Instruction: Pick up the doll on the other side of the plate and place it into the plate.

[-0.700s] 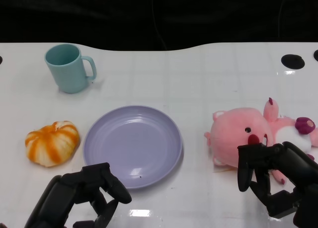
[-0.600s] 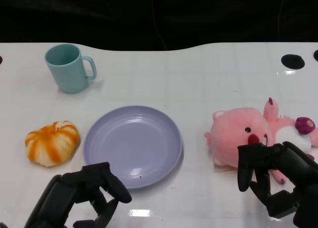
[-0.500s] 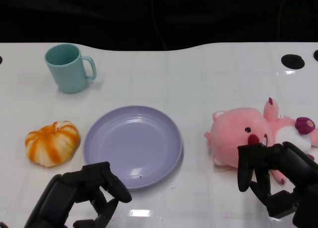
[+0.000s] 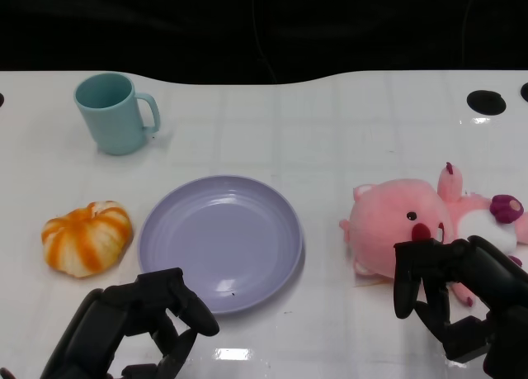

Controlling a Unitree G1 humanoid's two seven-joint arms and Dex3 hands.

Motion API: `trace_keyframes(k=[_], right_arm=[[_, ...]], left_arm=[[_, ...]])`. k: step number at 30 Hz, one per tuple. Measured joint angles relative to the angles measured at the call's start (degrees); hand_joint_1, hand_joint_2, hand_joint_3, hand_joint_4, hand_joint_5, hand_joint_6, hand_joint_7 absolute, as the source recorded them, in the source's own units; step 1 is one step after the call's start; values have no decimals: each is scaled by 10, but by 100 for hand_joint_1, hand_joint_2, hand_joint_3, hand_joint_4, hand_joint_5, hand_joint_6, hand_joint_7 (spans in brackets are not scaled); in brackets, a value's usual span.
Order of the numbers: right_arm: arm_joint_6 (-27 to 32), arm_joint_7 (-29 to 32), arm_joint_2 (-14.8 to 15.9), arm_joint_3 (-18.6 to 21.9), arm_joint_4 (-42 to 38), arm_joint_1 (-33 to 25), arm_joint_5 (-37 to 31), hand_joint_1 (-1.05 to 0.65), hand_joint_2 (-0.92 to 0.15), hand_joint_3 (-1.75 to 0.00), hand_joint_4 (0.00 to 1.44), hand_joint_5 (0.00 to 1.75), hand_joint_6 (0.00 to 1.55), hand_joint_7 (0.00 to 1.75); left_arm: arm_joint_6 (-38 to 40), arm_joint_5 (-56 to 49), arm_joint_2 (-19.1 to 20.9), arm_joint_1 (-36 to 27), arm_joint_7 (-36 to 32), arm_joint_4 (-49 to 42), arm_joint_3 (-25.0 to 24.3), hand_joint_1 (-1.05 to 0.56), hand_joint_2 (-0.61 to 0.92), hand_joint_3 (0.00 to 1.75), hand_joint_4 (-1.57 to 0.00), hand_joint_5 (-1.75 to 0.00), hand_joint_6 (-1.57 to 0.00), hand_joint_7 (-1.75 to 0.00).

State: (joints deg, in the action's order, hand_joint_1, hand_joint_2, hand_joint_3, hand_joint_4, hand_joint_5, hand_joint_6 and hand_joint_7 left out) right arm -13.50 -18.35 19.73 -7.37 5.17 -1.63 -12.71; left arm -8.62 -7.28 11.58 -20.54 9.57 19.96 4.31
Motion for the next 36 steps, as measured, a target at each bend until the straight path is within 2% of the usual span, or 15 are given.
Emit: trace_keyframes(k=[10, 13, 14, 15, 17, 18, 19, 21, 22, 24, 25, 28, 36], right_arm=[[0, 0, 0, 0, -1, 1, 0, 6, -31, -141, 89, 175, 80, 149], [0, 3, 0, 0, -1, 1, 0, 7, -33, -137, 84, 174, 79, 138], [1, 4, -1, 0, -1, 1, 0, 8, -34, -134, 80, 165, 77, 131], [1, 6, -2, 1, -1, 1, 2, 9, -36, -127, 79, 147, 76, 116], [1, 14, -10, 4, -1, 1, 10, 10, -37, -122, 80, 134, 77, 104], [0, 16, -14, 5, -1, 1, 13, 8, -41, -112, 78, 126, 75, 95], [-3, 20, -16, 8, -2, 1, 13, 3, -49, -92, 75, 115, 72, 79], [-10, 26, -16, 13, -4, 2, 13, -2, -58, -69, 69, 106, 69, 63], [-11, 29, -16, 16, -5, 4, 12, -8, -67, -48, 62, 95, 63, 49], [-8, 34, -16, 20, -3, 9, 11, -18, -79, -22, 52, 83, 55, 34], [-6, 36, -16, 22, -1, 11, 8, -24, -83, -16, 46, 78, 51, 28], [11, 41, -9, 23, 12, 17, -19, -40, -89, -4, 28, 62, 37, 14], [32, 50, 28, 32, 35, 31, -89, -57, -86, 0, 1, 41, 19, 1]], left_arm=[[0, 0, 0, 1, 0, -1, 2, -6, 54, 107, -79, -150, -82, -112], [-1, 0, 0, 1, 0, -4, 2, -7, 54, 107, -79, -150, -83, -112], [-1, 0, 0, 1, 0, -4, 2, -7, 54, 107, -79, -150, -83, -112], [-1, 0, 0, 1, 0, -4, 2, -6, 54, 107, -79, -150, -83, -112], [-1, 0, 0, 2, 0, -4, 2, -6, 54, 107, -79, -150, -82, -113], [-1, 0, 0, 2, 0, -4, 2, -6, 54, 107, -79, -150, -82, -113], [-1, 0, 0, 2, 0, -4, 2, -6, 54, 107, -79, -150, -82, -113], [-1, 0, 0, 2, 0, -4, 2, -6, 54, 107, -79, -150, -82, -113], [-1, 0, 0, 2, 0, -4, 2, -6, 54, 108, -79, -150, -82, -113], [-1, 0, 0, 2, 0, -4, 2, -6, 53, 108, -79, -150, -82, -113], [-1, 0, 0, 2, 0, -4, 2, -6, 53, 108, -79, -150, -82, -113], [-1, 0, 0, 2, 0, -5, 2, -5, 54, 108, -79, -150, -82, -114], [-1, 0, 1, 3, 0, -5, 2, -6, 55, 107, -78, -149, -81, -113]])
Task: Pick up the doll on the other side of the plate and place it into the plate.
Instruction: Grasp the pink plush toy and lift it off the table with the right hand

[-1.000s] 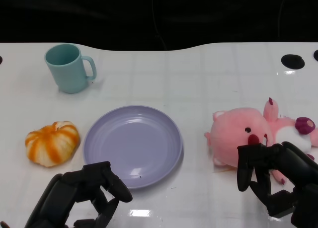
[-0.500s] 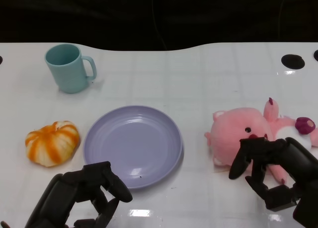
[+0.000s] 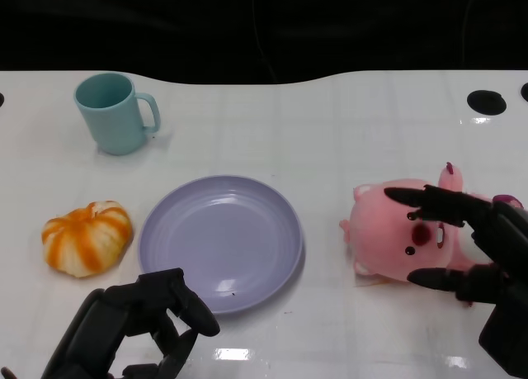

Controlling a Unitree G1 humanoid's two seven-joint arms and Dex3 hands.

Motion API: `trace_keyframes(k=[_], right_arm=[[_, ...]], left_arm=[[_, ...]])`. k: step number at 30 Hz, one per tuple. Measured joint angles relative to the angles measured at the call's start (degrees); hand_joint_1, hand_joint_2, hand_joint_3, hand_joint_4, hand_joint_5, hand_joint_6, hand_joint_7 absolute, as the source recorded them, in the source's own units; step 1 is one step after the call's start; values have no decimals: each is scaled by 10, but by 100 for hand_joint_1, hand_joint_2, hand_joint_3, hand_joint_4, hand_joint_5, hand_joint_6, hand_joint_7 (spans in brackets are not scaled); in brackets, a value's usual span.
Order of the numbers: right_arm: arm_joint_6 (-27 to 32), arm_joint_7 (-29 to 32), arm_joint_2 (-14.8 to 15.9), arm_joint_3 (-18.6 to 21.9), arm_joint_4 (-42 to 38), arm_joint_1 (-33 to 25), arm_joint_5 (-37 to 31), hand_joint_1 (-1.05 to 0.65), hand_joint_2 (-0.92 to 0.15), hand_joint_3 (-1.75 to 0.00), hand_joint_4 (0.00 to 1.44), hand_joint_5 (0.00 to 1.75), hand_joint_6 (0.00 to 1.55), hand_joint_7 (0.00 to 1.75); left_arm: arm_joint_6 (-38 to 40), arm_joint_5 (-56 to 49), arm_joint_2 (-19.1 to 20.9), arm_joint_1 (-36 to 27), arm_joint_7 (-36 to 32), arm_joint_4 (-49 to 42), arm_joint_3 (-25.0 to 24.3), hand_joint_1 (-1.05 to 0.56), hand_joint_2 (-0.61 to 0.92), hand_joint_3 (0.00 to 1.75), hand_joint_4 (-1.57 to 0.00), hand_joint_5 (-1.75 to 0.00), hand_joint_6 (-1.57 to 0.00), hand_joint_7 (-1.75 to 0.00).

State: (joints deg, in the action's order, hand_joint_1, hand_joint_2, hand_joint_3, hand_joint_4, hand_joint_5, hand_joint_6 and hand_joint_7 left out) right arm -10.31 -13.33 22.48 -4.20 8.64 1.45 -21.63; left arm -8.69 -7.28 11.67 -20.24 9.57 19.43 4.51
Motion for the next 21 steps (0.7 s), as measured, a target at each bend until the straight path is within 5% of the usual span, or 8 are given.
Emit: trace_keyframes(k=[13, 21], right_arm=[[104, -51, 32, -42, 48, 33, -145, -64, -82, 0, 0, 19, 17, 2], [112, -58, 33, -81, -19, 91, -174, -68, -84, -1, 1, 20, 19, 2]], left_arm=[[0, -2, 1, 5, 0, -5, 1, -8, 54, 107, -76, -153, -81, -112], [-2, -6, 5, 4, 0, -6, 1, -8, 55, 105, -77, -153, -82, -112]])
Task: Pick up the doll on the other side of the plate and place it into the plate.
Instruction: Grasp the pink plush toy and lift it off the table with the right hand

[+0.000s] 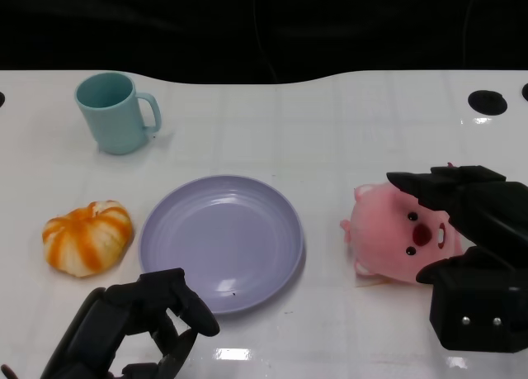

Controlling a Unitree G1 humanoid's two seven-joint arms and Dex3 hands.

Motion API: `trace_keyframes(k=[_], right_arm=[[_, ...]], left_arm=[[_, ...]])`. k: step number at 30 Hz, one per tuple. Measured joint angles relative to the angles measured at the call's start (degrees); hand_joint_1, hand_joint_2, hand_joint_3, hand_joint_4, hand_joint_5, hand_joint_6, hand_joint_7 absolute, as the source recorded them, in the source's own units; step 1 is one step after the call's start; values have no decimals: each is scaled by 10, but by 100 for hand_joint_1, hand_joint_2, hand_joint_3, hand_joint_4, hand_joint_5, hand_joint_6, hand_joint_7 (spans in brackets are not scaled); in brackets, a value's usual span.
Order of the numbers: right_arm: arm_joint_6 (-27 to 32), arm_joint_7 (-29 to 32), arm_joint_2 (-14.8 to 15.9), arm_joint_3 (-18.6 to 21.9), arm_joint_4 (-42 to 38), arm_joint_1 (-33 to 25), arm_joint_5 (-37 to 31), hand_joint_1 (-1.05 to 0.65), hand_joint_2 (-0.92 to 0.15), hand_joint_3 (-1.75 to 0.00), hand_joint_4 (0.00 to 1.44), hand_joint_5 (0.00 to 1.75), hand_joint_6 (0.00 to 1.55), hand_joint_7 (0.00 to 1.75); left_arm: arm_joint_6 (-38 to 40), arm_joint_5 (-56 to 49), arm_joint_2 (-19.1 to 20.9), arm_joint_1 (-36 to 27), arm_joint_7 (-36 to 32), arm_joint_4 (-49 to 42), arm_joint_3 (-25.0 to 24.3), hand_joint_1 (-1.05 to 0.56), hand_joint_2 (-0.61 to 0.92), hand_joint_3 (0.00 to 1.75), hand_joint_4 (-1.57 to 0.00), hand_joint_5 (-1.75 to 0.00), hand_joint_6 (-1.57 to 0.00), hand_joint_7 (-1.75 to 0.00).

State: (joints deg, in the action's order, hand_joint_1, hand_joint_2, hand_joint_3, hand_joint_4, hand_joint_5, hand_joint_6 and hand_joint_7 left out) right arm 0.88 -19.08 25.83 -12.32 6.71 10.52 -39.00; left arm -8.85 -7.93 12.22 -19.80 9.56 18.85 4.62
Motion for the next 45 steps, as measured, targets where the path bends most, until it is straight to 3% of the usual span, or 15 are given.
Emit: trace_keyframes(k=[17, 20, 23, 24, 26, 28, 30, 32, 34, 36, 38, 40, 42, 43, 45], right_arm=[[-15, 67, -26, -78, -250, 134, -31, -72, -87, -1, 5, 22, 20, 1], [-32, 93, -35, -96, -313, 165, -36, -72, -88, 0, 16, 21, 25, 2], [-46, 131, -46, -112, -370, 193, -40, -60, -88, 0, 46, 17, 47, 5], [-50, 146, -52, -112, -386, 199, -39, -51, -88, 0, 64, 20, 61, 7], [-57, 178, -66, -109, -415, 207, -30, -39, -87, 0, 81, 28, 76, 11], [-70, 203, -79, -104, -441, 213, -13, -33, -87, 0, 79, 48, 86, 7], [-78, 218, -88, -93, -459, 218, 7, -20, -91, -3, 72, 120, 99, 19], [-87, 236, -94, -87, -476, 223, 21, -14, -88, -14, 74, 147, 98, 48], [-103, 253, -99, -86, -492, 229, 29, -13, -62, -72, 81, 153, 94, 77], [-115, 260, -101, -86, -503, 233, 36, -17, -50, -94, 86, 149, 98, 82], [-119, 263, -101, -86, -508, 237, 39, -18, -49, -94, 88, 147, 100, 82], [-120, 264, -101, -88, -508, 238, 39, -18, -55, -79, 84, 157, 98, 89], [-122, 269, -101, -90, -507, 238, 38, -18, -58, -73, 81, 170, 87, 117], [-123, 271, -101, -91, -506, 238, 38, -17, -57, -76, 82, 173, 81, 136], [-130, 278, -101, -92, -504, 238, 38, -17, -52, -92, 86, 174, 76, 153]], left_arm=[[-3, -2, 3, -12, 0, 5, 0, -9, 54, 106, -78, -150, -82, -112], [-3, -7, 3, -14, 0, 10, 0, -10, 54, 106, -77, -150, -82, -112], [-3, -8, 3, -15, 0, 11, 1, -11, 55, 105, -77, -150, -82, -112], [-3, -8, 3, -16, 0, 12, 1, -11, 55, 105, -78, -150, -82, -112], [-3, -9, 2, -17, 0, 14, 1, -11, 55, 105, -78, -151, -82, -113], [1, -10, 2, -17, 0, 18, 2, -10, 55, 105, -78, -152, -82, -114], [1, -11, 2, -17, 0, 19, 2, -11, 54, 105, -78, -152, -81, -114], [1, -11, 1, -17, 0, 19, 3, -11, 54, 105, -77, -152, -81, -114], [1, -11, 1, -17, 0, 19, 3, -11, 54, 106, -78, -152, -81, -114], [1, -11, 0, -17, 0, 19, 4, -10, 54, 107, -78, -151, -81, -115], [1, -12, -1, -16, 0, 19, 4, -10, 54, 107, -79, -152, -81, -115], [1, -13, -2, -15, 0, 19, 4, -10, 53, 107, -79, -152, -81, -114], [1, -13, -2, -14, 0, 19, 5, -10, 53, 108, -78, -152, -81, -114], [1, -13, -2, -14, 0, 19, 5, -10, 53, 108, -78, -152, -81, -114], [1, -13, -2, -14, 0, 19, 5, -9, 53, 108, -78, -152, -81, -115]])
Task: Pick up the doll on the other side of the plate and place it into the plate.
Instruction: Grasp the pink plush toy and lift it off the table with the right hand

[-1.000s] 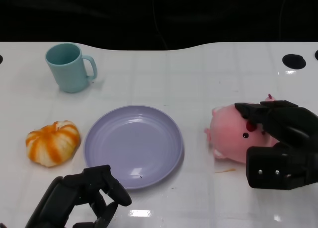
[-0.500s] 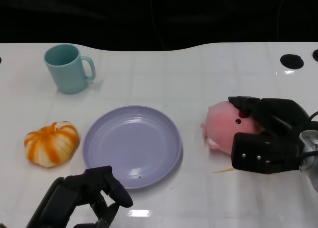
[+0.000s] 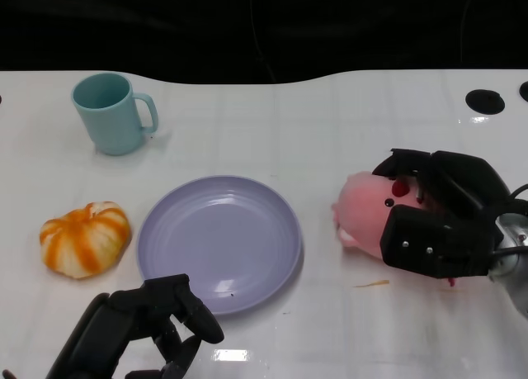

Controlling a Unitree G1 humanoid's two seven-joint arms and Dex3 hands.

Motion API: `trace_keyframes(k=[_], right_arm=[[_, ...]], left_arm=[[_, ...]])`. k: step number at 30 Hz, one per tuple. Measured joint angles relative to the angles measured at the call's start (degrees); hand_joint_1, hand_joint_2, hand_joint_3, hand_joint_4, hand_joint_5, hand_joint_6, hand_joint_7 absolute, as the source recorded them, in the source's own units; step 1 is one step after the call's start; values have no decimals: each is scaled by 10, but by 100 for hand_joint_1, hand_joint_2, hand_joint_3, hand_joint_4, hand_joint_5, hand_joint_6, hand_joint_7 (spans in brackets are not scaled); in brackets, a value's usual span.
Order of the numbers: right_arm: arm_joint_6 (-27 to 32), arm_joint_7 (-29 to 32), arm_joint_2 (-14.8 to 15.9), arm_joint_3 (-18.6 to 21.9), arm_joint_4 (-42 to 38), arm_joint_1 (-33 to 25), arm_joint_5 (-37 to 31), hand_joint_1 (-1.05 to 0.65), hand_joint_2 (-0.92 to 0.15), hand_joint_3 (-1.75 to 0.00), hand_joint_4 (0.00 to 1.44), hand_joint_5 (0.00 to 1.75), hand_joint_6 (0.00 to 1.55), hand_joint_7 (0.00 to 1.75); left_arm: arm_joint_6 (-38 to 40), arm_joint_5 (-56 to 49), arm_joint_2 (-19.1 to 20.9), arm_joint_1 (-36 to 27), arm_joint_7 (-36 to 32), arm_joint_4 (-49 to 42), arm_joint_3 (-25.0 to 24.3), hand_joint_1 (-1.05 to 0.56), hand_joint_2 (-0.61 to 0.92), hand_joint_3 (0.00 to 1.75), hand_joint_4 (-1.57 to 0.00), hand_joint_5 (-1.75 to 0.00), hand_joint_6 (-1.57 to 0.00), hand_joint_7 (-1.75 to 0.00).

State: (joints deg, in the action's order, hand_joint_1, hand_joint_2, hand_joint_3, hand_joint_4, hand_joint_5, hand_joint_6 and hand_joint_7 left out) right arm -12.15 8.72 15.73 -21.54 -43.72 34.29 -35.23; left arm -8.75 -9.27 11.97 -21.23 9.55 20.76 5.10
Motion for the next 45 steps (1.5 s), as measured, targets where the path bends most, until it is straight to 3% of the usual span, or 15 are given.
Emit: trace_keyframes(k=[3, 6, 16, 29, 36, 45], right_arm=[[-13, 2, 0, 0, 3, -1, 0, -16, -43, -114, 89, 175, 82, 145], [-26, 3, 3, -2, 14, -7, 0, -14, -38, -123, 90, 175, 85, 144], [-75, 36, 2, 5, 64, -37, 3, -9, -33, -133, 93, 175, 78, 170], [-117, 51, -7, 33, 121, -42, 30, -10, -26, -150, 98, 175, 75, 175], [-110, 17, -48, 30, 164, -28, 38, -14, -21, -160, 97, 175, 74, 175], [-91, -14, -111, 14, 163, 17, 37, -18, -22, -152, 96, 175, 75, 175]], left_arm=[[0, -1, 0, 0, 0, 0, 0, -9, 53, 109, -78, -151, -81, -115], [0, -1, 0, 1, 0, 0, 1, -9, 53, 109, -78, -151, -81, -115], [0, -4, -1, 5, 0, 0, 1, -8, 53, 109, -78, -151, -81, -114], [-1, -9, -2, 8, 0, -5, 4, -9, 53, 108, -78, -152, -82, -114], [-1, -21, -6, 14, 0, -9, 13, -9, 53, 109, -78, -155, -81, -114], [-1, -31, -12, 14, -1, -9, 17, -10, 51, 110, -77, -157, -80, -115]])
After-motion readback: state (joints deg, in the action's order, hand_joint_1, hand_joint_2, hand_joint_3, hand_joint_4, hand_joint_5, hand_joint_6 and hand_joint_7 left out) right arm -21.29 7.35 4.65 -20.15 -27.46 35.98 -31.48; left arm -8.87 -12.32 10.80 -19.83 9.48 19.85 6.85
